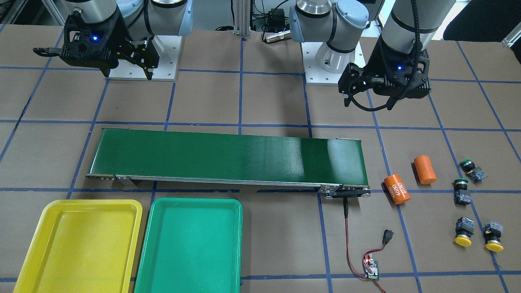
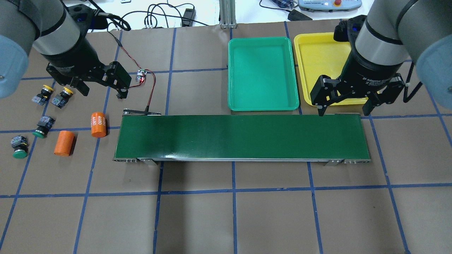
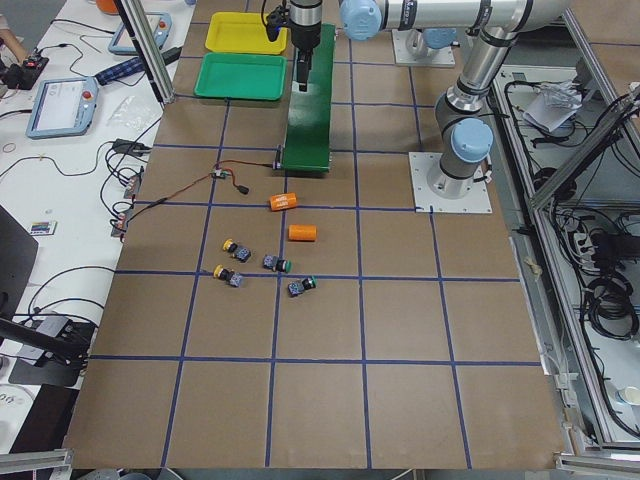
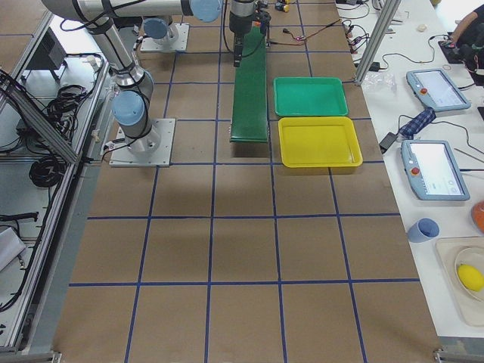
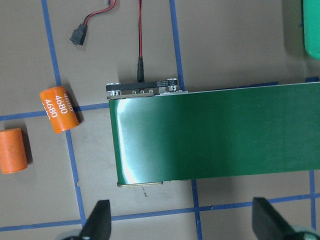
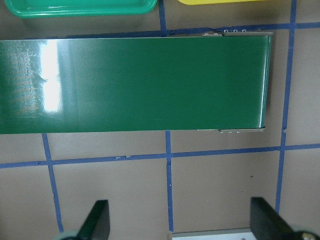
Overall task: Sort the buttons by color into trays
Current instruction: 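Move the left gripper off the belt toward the loose buttons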
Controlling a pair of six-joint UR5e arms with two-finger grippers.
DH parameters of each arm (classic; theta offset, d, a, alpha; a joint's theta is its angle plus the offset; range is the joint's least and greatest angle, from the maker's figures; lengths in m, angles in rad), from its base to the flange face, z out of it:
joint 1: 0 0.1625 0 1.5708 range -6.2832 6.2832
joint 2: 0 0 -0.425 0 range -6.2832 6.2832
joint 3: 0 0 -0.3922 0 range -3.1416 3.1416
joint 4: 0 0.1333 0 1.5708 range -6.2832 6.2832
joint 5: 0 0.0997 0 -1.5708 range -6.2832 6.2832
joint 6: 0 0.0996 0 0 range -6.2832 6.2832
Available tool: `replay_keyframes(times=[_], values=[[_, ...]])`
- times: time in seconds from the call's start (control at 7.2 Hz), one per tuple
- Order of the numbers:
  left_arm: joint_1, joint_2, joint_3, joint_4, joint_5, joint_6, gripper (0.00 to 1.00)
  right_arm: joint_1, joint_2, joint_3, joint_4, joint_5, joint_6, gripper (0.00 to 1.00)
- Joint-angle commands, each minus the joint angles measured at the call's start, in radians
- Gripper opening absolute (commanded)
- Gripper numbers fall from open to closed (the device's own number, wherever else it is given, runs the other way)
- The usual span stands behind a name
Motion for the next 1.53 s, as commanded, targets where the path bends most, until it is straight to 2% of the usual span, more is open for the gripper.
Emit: replay_keyframes(times=[0.0,0.69,0.97,1.25,1.39], values=[[0.002,-0.011,0.035,-0.016,0.005,-0.042,1.0,0.0,0.002,0.0,-0.001,0.0,0.0,1.0],[0.011,-0.03,0.095,-0.017,-0.005,-0.042,1.0,-0.001,0.002,-0.002,-0.004,-0.011,-0.012,1.0],[-0.02,0.004,0.112,-0.072,-0.01,-0.044,1.0,-0.001,0.002,-0.002,-0.005,-0.009,-0.012,1.0],[-0.018,-0.008,0.082,-0.073,0.002,-0.047,1.0,-0.001,0.002,-0.002,-0.004,-0.011,-0.012,1.0],[0.029,-0.008,0.053,-0.063,0.001,-0.006,1.0,-0.001,0.003,-0.002,-0.002,-0.011,-0.012,1.0]])
